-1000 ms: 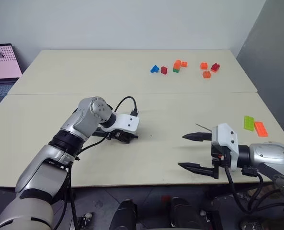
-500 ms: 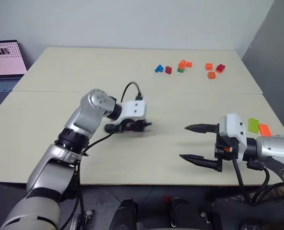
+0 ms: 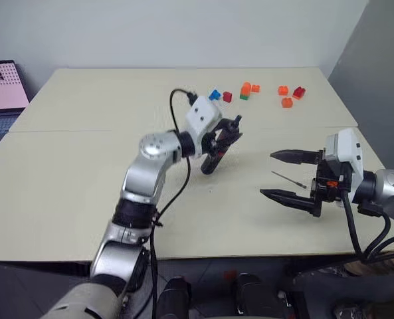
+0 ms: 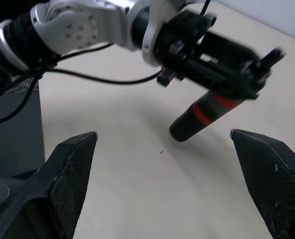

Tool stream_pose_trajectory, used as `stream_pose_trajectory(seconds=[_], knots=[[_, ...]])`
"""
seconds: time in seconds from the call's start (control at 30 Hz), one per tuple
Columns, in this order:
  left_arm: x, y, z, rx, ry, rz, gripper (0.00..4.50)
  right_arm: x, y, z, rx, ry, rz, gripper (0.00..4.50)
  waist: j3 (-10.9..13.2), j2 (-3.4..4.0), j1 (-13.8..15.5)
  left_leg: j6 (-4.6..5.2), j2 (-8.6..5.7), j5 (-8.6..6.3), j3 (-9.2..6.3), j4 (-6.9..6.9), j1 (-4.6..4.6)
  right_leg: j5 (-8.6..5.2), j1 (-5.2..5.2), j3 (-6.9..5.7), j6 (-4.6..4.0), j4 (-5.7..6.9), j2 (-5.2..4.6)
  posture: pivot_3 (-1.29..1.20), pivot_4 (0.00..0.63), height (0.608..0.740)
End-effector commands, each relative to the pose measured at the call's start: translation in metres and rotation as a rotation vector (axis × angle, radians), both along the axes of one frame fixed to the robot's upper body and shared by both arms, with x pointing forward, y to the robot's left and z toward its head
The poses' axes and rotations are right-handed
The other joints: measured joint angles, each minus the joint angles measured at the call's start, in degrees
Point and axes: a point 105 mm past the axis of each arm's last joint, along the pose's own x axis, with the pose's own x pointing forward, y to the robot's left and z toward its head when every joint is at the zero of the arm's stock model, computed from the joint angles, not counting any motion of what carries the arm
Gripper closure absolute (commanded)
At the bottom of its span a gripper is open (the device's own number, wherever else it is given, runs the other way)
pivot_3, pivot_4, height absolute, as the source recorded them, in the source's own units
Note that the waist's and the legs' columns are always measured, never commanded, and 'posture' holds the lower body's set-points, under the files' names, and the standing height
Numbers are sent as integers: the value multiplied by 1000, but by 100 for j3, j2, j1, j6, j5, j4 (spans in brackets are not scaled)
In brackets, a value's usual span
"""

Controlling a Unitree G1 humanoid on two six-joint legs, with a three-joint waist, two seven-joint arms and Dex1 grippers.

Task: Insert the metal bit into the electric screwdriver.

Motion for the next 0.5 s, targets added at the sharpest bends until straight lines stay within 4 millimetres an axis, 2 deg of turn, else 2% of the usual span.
stream_pose_trajectory(seconds=[0.03,0.3,0.5], knots=[[-7,6,22,-150,-74,79,2846,-3,4,11,2,-52,13,0,0,-1,14,0,-1,0,1,2,-1,2,1,2,5,-2,-2,0,150,740],[-21,7,-5,-161,-41,100,2847,-3,7,12,-12,-61,35,0,-1,0,19,0,-5,0,5,3,7,6,12,4,14,-8,-5,0,150,740],[-31,25,-19,-152,-2,149,2848,-2,4,10,-35,-54,33,0,-1,1,14,0,-4,0,8,2,8,6,13,7,14,-10,-5,0,150,740]])
